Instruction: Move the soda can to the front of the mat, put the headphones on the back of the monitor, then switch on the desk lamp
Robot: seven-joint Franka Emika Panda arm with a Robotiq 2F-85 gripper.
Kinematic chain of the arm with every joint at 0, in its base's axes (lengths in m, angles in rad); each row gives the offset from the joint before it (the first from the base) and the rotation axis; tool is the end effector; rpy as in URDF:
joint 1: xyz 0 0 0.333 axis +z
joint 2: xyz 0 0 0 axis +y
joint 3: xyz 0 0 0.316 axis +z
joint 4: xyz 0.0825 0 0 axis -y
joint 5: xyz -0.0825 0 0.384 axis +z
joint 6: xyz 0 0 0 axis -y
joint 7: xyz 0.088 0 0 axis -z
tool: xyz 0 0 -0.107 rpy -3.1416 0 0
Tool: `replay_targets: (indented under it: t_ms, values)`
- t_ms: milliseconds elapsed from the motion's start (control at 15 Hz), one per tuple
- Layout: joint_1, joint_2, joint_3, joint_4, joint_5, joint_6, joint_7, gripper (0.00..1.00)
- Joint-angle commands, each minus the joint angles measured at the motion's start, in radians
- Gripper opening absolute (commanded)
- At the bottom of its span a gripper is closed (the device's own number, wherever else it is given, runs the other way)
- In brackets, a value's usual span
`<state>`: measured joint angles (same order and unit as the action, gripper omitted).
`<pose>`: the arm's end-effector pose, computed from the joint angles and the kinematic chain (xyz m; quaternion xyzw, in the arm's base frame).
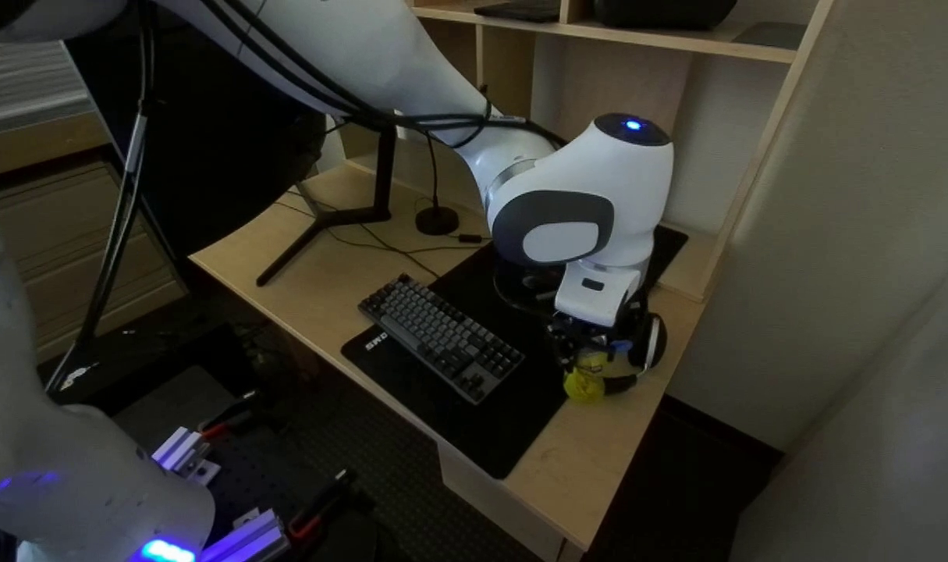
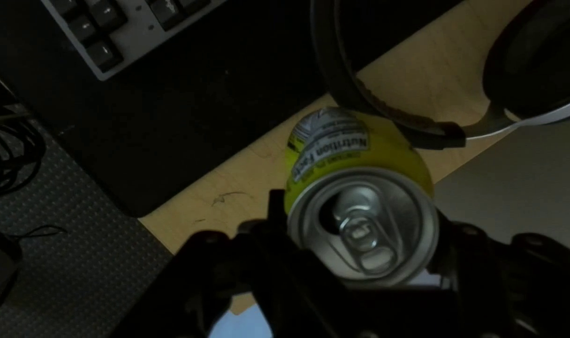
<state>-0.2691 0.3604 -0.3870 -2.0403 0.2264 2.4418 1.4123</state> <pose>0.4819 -0.3616 0.2839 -0.4491 0.8926 -0.0318 0.0230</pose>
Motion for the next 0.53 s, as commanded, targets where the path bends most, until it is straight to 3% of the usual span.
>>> replay_targets:
  t_ms: [0,267,333,467]
  values:
    - [-0.033,0.018,0.041,-0.012,0.059,0.125,-0.058,0.38]
    - [-0.137,0.041,0.204,-0.003,0.403,0.297,-0.296,0.38]
    - [-0.081,-0.114,0.180,-0.055,0.386,0.243,-0.246,0.38]
    - [-0.061,-0.129,0.165,-0.032,0.374,0.184,-0.243,0.38]
